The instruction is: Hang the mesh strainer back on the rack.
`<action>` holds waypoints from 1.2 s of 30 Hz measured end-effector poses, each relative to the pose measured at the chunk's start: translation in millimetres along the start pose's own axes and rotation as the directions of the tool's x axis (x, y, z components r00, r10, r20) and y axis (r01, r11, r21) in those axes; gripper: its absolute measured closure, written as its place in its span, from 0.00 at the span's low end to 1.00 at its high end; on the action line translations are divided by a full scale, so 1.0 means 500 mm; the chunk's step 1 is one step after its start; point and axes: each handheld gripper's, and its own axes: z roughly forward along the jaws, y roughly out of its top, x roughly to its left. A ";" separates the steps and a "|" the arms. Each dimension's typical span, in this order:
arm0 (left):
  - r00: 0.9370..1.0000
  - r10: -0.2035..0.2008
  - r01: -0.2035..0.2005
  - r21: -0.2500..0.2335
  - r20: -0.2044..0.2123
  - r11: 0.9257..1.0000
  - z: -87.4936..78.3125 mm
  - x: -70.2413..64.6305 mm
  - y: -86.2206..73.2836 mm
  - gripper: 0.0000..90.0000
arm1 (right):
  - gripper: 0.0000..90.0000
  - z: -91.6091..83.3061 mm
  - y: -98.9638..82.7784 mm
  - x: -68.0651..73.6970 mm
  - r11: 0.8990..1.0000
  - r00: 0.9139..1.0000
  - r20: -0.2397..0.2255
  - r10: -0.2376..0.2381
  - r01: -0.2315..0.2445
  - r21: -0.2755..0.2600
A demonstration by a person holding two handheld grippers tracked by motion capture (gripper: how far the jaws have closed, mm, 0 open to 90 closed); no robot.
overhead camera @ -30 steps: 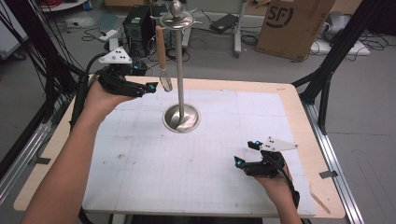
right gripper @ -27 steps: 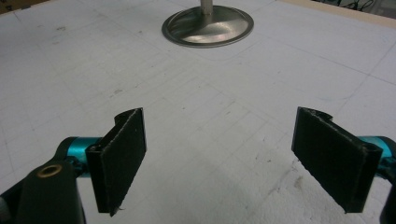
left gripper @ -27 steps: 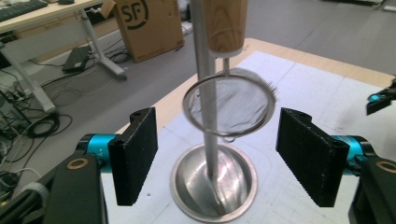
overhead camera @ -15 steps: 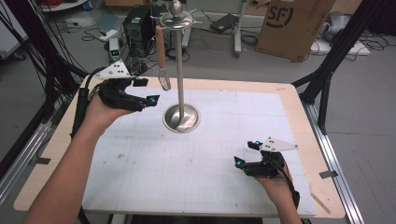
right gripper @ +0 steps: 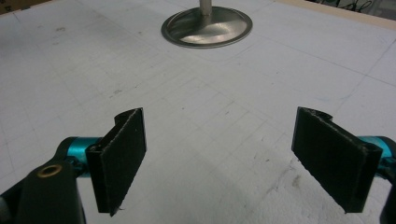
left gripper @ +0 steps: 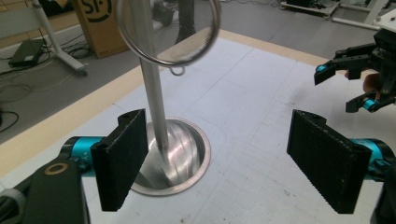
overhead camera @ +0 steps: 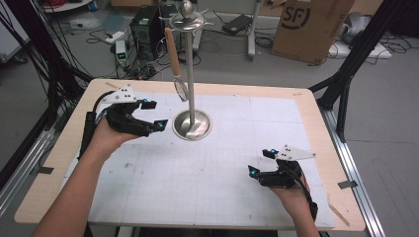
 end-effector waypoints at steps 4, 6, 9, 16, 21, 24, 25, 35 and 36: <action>1.000 -0.017 0.017 0.002 0.008 1.000 0.009 -0.008 -0.028 0.23 | 0.19 -0.002 -0.001 -0.002 1.000 1.000 0.003 0.004 -0.004 -0.002; 1.000 -0.019 0.019 0.014 0.007 1.000 0.014 -0.010 -0.039 0.23 | 0.19 -0.002 -0.001 -0.002 1.000 1.000 0.003 0.005 -0.005 -0.002; 1.000 -0.026 0.025 0.022 0.011 0.999 0.022 -0.014 -0.055 0.23 | 0.19 -0.002 -0.001 -0.001 1.000 1.000 0.001 0.003 -0.003 0.000; 0.999 -0.029 0.029 0.028 0.024 0.999 0.033 -0.025 -0.077 0.23 | 0.19 -0.003 -0.002 -0.002 1.000 1.000 0.004 0.007 -0.007 0.000; 0.999 -0.027 0.026 0.023 0.032 0.999 0.035 -0.030 -0.081 0.23 | 0.19 -0.002 -0.001 -0.002 1.000 1.000 0.002 0.006 -0.006 -0.001; 0.999 -0.024 0.023 0.027 0.034 0.999 0.036 -0.032 -0.082 0.23 | 0.19 -0.001 -0.001 -0.002 1.000 1.000 0.004 0.006 -0.006 -0.004; 0.999 -0.022 0.021 0.025 0.039 0.999 0.038 -0.033 -0.083 0.23 | 0.19 -0.001 -0.001 -0.002 1.000 1.000 0.003 0.009 -0.009 -0.004; 0.999 -0.008 0.007 0.035 0.034 0.999 0.057 -0.051 -0.099 0.22 | 0.19 0.000 -0.005 -0.008 1.000 1.000 -0.007 0.022 -0.022 -0.007; 0.999 -0.007 0.006 0.035 0.033 0.999 0.060 -0.052 -0.101 0.22 | 0.19 0.001 -0.006 -0.009 1.000 1.000 -0.009 0.021 -0.021 -0.007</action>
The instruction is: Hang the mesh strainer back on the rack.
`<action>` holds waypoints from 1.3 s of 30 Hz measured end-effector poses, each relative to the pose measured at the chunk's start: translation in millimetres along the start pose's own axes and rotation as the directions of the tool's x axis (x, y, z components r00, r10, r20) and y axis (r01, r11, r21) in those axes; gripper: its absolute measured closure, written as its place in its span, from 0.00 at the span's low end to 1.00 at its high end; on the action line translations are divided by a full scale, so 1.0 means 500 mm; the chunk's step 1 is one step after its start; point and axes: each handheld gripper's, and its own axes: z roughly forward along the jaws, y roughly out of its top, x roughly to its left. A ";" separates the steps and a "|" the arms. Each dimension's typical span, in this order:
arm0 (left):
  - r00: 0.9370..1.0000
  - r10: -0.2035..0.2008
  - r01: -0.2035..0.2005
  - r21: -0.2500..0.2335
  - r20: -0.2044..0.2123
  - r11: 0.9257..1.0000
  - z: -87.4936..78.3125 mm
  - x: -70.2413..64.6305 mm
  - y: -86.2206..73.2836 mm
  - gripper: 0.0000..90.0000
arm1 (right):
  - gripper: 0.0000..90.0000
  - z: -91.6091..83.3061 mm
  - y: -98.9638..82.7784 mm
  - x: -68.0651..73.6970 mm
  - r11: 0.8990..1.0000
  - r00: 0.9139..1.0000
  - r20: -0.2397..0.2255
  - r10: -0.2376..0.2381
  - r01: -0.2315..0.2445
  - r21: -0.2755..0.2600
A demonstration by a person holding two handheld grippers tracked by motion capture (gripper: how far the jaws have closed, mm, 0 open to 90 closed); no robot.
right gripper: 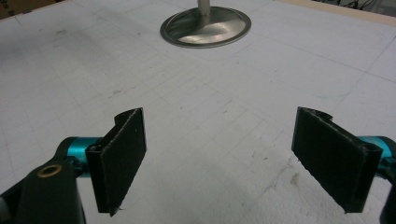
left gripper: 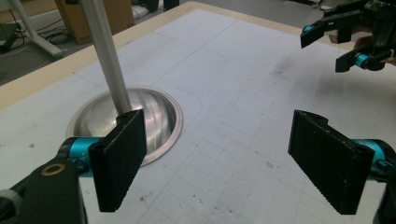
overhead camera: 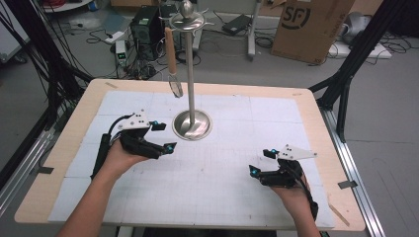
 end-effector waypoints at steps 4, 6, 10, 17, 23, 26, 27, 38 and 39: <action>1.000 0.028 -0.028 0.014 -0.004 1.000 0.013 -0.011 -0.004 0.21 | 0.19 -0.002 -0.003 -0.003 1.000 1.000 -0.001 0.003 -0.003 0.003; 0.999 0.047 -0.047 0.027 0.000 0.999 0.020 -0.017 -0.006 0.21 | 0.19 -0.003 -0.003 -0.004 1.000 1.000 0.003 0.002 -0.002 -0.002; 0.999 0.045 -0.045 0.040 0.005 0.998 0.035 -0.023 -0.013 0.20 | 0.19 -0.006 -0.003 -0.003 1.000 1.000 0.007 0.002 -0.002 0.002; 1.000 0.012 -0.012 0.027 -0.001 1.000 0.030 -0.022 -0.028 0.20 | 0.19 -0.005 -0.001 0.003 1.000 1.000 0.009 -0.003 0.003 0.002; 1.000 0.010 -0.009 0.049 -0.005 0.999 0.033 -0.022 -0.033 0.20 | 0.19 -0.001 -0.001 0.004 1.000 1.000 0.006 -0.005 0.005 0.007; 1.000 0.024 -0.023 0.062 -0.011 0.998 0.038 -0.026 -0.033 0.19 | 0.19 -0.002 -0.001 0.003 1.000 1.000 0.006 -0.003 0.003 0.004; 1.000 0.022 -0.021 0.061 -0.016 0.998 0.041 -0.028 -0.034 0.19 | 0.19 -0.003 -0.001 0.003 1.000 1.000 0.007 -0.002 0.002 0.004; 0.999 0.021 -0.019 0.074 -0.025 0.997 0.041 -0.029 -0.038 0.19 | 0.19 -0.005 -0.002 0.003 1.000 1.000 0.008 -0.006 0.006 0.005; 1.000 0.013 -0.011 0.067 -0.027 0.998 0.041 -0.028 -0.039 0.19 | 0.19 -0.006 -0.002 0.003 1.000 1.000 0.007 -0.006 0.006 0.007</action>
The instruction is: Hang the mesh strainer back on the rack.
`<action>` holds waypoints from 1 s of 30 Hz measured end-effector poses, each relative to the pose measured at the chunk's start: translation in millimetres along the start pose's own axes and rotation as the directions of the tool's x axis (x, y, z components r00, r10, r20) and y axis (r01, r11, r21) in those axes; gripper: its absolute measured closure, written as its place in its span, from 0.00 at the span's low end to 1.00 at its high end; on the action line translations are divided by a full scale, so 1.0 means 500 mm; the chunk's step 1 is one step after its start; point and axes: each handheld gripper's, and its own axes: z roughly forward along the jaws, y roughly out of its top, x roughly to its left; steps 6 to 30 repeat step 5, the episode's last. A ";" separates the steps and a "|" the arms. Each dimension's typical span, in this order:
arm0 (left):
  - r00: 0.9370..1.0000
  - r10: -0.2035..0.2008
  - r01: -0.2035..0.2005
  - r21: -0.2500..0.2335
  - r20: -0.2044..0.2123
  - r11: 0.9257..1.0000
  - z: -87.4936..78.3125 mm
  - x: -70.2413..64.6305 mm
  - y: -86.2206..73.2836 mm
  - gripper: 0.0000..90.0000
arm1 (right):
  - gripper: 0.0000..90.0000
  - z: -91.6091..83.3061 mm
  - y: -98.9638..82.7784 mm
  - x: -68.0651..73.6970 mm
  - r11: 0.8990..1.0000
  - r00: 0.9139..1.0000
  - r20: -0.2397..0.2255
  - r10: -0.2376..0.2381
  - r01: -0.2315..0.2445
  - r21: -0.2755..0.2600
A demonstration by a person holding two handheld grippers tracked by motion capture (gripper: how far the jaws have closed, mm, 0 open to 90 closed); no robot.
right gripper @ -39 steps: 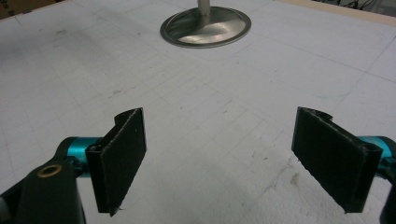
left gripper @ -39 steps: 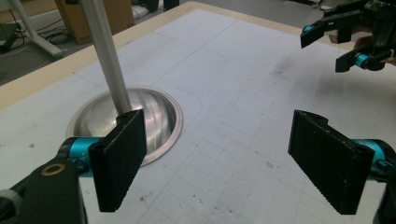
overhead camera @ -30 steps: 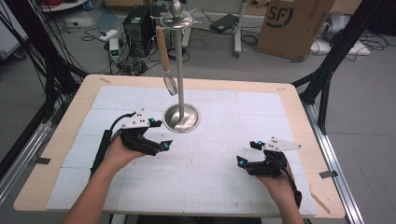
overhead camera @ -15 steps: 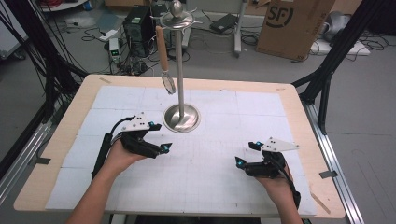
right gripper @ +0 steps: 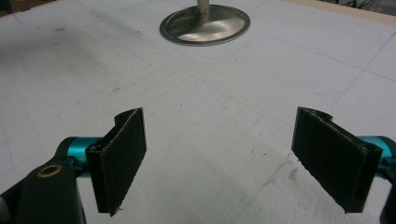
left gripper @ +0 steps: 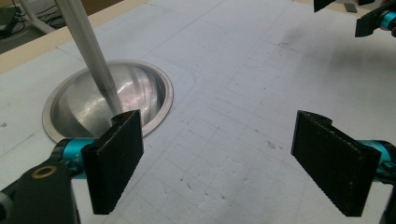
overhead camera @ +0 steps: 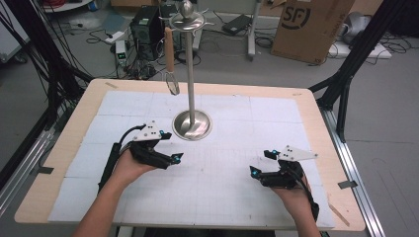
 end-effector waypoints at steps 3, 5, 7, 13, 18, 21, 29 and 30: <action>1.000 -0.009 0.009 -0.008 -0.003 1.000 0.000 0.002 -0.004 0.19 | 0.19 -0.001 0.000 0.000 1.000 1.000 0.001 -0.002 0.002 -0.003; 1.000 -0.006 0.006 -0.004 -0.002 1.000 -0.001 0.001 -0.008 0.19 | 0.19 -0.001 0.002 0.001 1.000 1.000 0.004 0.000 0.000 -0.007; 1.000 -0.006 0.006 -0.004 -0.002 1.000 -0.001 0.001 -0.008 0.19 | 0.19 -0.001 0.002 0.001 1.000 1.000 0.004 0.000 0.000 -0.007; 1.000 -0.006 0.006 -0.004 -0.002 1.000 -0.001 0.001 -0.008 0.19 | 0.19 -0.001 0.002 0.001 1.000 1.000 0.004 0.000 0.000 -0.007; 1.000 -0.006 0.006 -0.004 -0.002 1.000 -0.001 0.001 -0.008 0.19 | 0.19 -0.001 0.002 0.001 1.000 1.000 0.004 0.000 0.000 -0.007; 1.000 -0.006 0.006 -0.004 -0.002 1.000 -0.001 0.001 -0.008 0.19 | 0.19 -0.001 0.002 0.001 1.000 1.000 0.004 0.000 0.000 -0.007; 1.000 -0.006 0.006 -0.004 -0.002 1.000 -0.001 0.001 -0.008 0.19 | 0.19 -0.001 0.002 0.001 1.000 1.000 0.004 0.000 0.000 -0.007; 1.000 -0.006 0.006 -0.004 -0.002 1.000 -0.001 0.001 -0.008 0.19 | 0.19 -0.001 0.002 0.001 1.000 1.000 0.004 0.000 0.000 -0.007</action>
